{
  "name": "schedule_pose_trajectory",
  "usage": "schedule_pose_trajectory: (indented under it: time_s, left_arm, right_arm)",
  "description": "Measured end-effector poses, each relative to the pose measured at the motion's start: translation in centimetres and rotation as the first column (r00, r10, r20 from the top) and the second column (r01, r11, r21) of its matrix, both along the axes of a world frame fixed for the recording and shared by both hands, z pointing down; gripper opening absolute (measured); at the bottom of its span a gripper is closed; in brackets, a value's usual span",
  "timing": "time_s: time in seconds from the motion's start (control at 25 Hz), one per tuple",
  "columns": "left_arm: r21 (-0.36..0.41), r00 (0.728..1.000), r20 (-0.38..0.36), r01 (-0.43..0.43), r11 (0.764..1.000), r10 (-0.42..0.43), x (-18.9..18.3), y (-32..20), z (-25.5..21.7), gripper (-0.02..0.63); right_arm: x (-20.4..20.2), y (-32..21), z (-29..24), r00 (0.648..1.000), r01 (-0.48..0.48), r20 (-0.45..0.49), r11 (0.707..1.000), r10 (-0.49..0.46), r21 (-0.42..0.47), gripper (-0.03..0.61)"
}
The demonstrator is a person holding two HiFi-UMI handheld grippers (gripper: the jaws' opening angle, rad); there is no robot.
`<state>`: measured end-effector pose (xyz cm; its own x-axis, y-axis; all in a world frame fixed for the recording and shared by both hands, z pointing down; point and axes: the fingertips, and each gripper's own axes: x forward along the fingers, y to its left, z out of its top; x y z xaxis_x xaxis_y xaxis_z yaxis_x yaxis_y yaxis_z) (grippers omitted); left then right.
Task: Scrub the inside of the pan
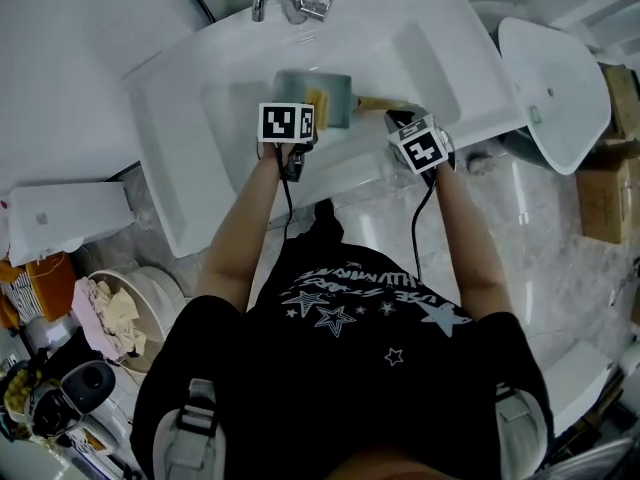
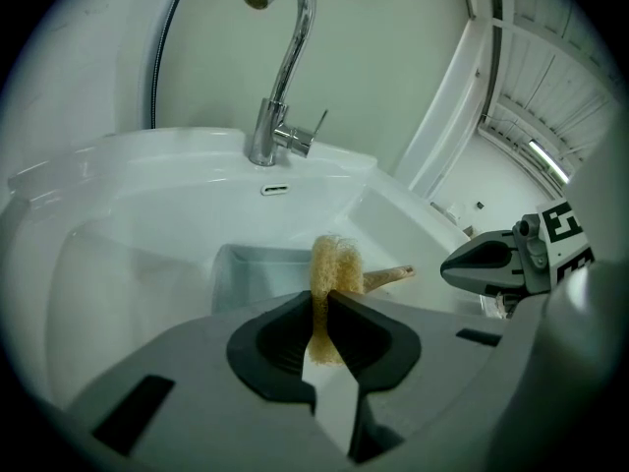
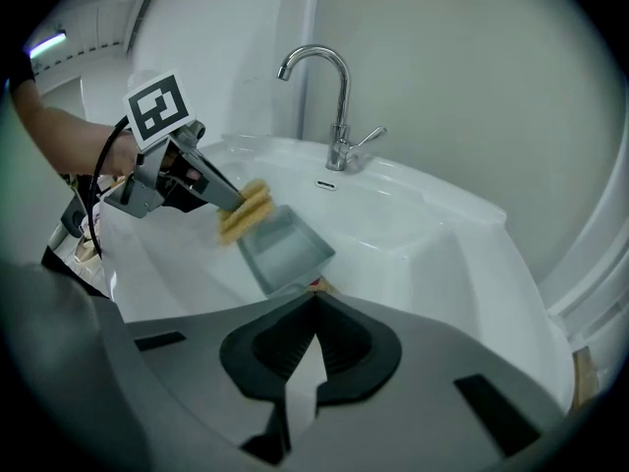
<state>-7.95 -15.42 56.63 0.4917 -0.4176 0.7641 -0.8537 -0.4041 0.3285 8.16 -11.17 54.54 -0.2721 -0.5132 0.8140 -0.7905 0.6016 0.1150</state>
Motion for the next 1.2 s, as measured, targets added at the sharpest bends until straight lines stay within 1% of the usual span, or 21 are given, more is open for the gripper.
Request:
schedule_pose_trajectory:
  time_s: [0.12, 0.2, 0.32, 0.52, 0.8, 0.96, 1.2]
  left_arm:
    - [0.017, 1.0, -0.005, 0.021, 1.0, -0.021, 0.4, 0.6, -0.8, 0.051]
    - [0.024, 0.999, -0.012, 0.041, 0.999, -0.041, 0.2, 1.6, -1.4, 0.051]
    - [0.043, 0.999, -0.022, 0.05, 0.998, -0.049, 0.0, 3.6, -2.7, 0.051]
    - [0.071, 0.998, -0.036, 0.062, 0.996, -0.06, -0.3, 6.7, -4.6, 0.051]
    - [0.108, 0.997, -0.071, 0.05, 0.993, -0.042, 0.3, 11.4, -7.3, 0.051]
    - [0.121, 0.995, -0.093, 0.055, 0.991, -0.044, 0.6, 14.3, -8.6, 0.051]
    - [0.151, 0.995, -0.099, 0.047, 0.987, -0.032, 0.4, 18.5, -10.0, 0.051]
  right_arm:
    - [0.4, 0.7, -0.2, 1.0, 0.009, -0.008, 1.0, -0.009, 0.021, 0.006]
    - [0.3, 1.3, -0.6, 1.0, -0.007, 0.016, 0.999, 0.006, 0.037, 0.007]
    - [-0.2, 3.0, -1.4, 0.998, -0.027, 0.062, 0.998, 0.024, 0.048, 0.006]
    - [-1.2, 6.1, -3.0, 0.998, -0.004, 0.065, 0.996, -0.001, 0.085, 0.006]
    - [-1.3, 11.1, -4.7, 0.998, 0.003, 0.065, 0.995, -0.01, 0.099, 0.006]
    - [-0.9, 13.8, -5.8, 0.997, -0.008, 0.079, 0.994, -0.001, 0.106, 0.006]
    - [-1.0, 18.0, -6.9, 0.996, -0.022, 0.09, 0.992, 0.011, 0.123, 0.006]
